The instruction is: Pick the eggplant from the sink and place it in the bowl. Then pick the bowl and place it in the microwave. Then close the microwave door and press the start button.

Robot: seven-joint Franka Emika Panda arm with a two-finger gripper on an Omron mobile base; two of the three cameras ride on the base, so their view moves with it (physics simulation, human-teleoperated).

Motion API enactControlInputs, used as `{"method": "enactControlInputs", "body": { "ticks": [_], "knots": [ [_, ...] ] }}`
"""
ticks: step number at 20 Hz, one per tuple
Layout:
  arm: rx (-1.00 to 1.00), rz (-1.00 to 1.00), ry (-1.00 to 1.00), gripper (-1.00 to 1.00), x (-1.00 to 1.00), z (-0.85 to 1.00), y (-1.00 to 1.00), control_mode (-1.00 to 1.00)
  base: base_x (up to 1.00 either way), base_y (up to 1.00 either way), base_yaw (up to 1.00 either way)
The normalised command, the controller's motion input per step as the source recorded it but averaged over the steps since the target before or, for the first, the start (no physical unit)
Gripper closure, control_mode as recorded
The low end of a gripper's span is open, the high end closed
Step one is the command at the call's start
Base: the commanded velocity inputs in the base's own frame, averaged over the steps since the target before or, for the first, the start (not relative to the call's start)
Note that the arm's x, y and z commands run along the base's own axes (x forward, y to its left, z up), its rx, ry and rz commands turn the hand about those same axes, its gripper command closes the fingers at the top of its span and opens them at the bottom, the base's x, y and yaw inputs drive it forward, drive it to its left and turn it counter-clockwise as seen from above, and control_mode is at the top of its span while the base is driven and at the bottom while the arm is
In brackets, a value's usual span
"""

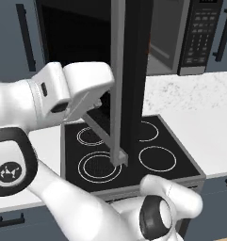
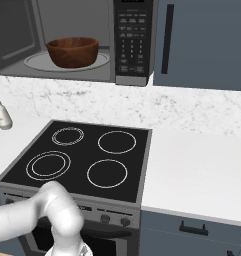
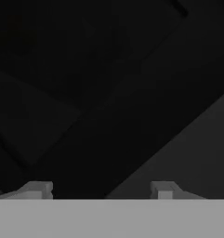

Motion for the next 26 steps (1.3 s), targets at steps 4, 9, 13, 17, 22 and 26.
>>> {"method": "enactControlInputs", "body": {
  "ticks": [4,9,13,17,22,26],
  "knots": [
    [0.01,0.28,0.08,-1.0,0.08,0.0,-0.89,-1.0,0.0,0.0,0.0],
    [0.02,0.31,0.02,-1.0,0.37,-0.01,-0.87,-1.0,0.0,0.0,0.0],
    [0.02,0.32,0.0,-1.0,0.5,-0.1,-0.83,-1.0,0.0,0.0,0.0],
    [0.0,0.25,-0.01,-1.0,0.8,-0.42,-0.51,-1.0,0.0,0.0,0.0],
    [0.0,0.16,-0.05,-1.0,0.98,-0.28,-0.26,-1.0,0.0,0.0,0.0],
    [0.0,0.15,-0.04,-1.0,1.0,0.01,-0.09,-1.0,0.0,0.0,0.0]
  ]
}}
